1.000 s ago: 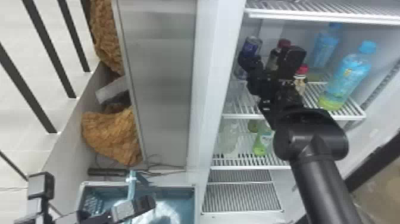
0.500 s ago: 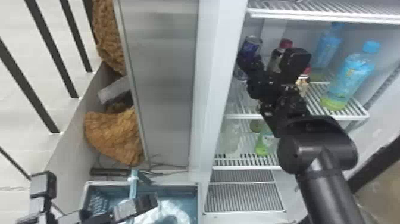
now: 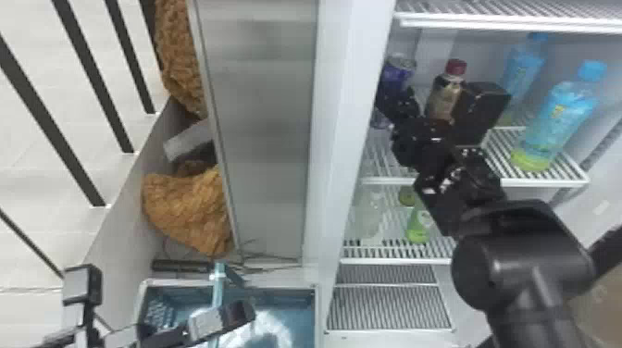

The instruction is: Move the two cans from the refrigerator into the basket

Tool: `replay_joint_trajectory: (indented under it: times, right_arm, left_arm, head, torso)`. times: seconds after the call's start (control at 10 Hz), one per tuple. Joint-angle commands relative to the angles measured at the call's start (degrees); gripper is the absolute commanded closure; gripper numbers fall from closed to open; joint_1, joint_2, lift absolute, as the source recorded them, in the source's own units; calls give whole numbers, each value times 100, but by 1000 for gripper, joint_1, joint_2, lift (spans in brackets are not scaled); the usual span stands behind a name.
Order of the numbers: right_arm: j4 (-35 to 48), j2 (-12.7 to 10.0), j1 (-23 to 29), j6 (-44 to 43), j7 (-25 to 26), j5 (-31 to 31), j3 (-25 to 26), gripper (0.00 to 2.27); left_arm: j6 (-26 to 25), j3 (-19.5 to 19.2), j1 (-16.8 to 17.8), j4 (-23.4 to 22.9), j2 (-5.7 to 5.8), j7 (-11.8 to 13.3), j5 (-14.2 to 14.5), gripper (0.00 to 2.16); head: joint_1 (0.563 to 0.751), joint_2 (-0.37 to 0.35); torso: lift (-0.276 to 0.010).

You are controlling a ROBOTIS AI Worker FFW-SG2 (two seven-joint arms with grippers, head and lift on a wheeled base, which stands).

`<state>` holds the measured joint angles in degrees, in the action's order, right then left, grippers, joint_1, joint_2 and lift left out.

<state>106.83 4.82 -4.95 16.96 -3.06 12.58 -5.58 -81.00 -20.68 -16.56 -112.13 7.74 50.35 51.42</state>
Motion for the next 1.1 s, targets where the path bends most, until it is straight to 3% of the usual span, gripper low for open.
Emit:
replay_joint_trajectory:
  times: [0.0, 0.6, 1.0]
  right_arm:
    - [490, 36, 340, 104, 25, 68, -2, 1280]
    - [2501, 256, 1816, 821, 174, 433, 10, 1280]
    - [3851, 274, 3040, 1623, 236, 650, 238, 1280]
  left_arm:
    - [0, -11, 11, -2, -1, 1, 0, 1191]
    - [0, -34, 11, -2, -18, 1, 0, 1191]
    - [0, -34, -3, -2, -36, 1, -23, 1191]
  head:
    - [695, -54]
    - [695, -41]
    - [695, -38]
  torso:
    - [-31]
    - [-31]
    - [-31]
